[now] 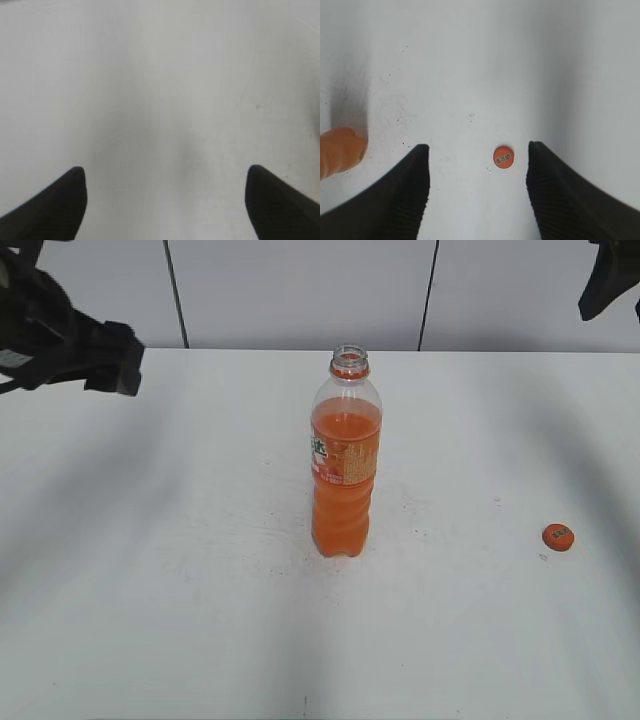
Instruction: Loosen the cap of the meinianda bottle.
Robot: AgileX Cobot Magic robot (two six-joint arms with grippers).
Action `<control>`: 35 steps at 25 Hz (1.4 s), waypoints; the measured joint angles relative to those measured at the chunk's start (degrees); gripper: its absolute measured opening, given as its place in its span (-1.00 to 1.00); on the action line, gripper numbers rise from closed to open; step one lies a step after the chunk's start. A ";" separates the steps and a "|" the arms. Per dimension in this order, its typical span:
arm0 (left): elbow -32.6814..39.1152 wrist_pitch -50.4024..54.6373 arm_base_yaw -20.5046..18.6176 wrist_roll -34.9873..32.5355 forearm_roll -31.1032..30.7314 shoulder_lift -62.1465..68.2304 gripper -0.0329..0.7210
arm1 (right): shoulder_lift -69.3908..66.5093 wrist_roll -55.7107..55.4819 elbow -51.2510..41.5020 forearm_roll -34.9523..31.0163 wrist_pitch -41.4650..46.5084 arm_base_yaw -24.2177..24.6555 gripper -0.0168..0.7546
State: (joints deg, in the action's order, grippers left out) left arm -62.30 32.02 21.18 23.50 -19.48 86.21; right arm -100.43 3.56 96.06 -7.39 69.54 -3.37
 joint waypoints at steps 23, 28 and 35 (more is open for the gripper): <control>8.89 35.20 -9.12 -14.46 12.66 -26.55 0.64 | 47.49 0.17 -39.75 0.10 0.18 0.00 0.24; 16.89 31.62 -9.12 -16.74 12.35 -45.07 0.64 | 62.22 0.19 -48.03 1.68 0.30 0.00 0.24; 27.12 30.70 -9.12 -19.83 12.62 -65.63 0.64 | 78.06 0.24 -57.31 3.08 0.30 0.00 0.24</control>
State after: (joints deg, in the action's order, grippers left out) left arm -35.18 62.72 12.06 3.67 -6.86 20.58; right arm -22.37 3.80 38.75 -4.31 69.85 -3.37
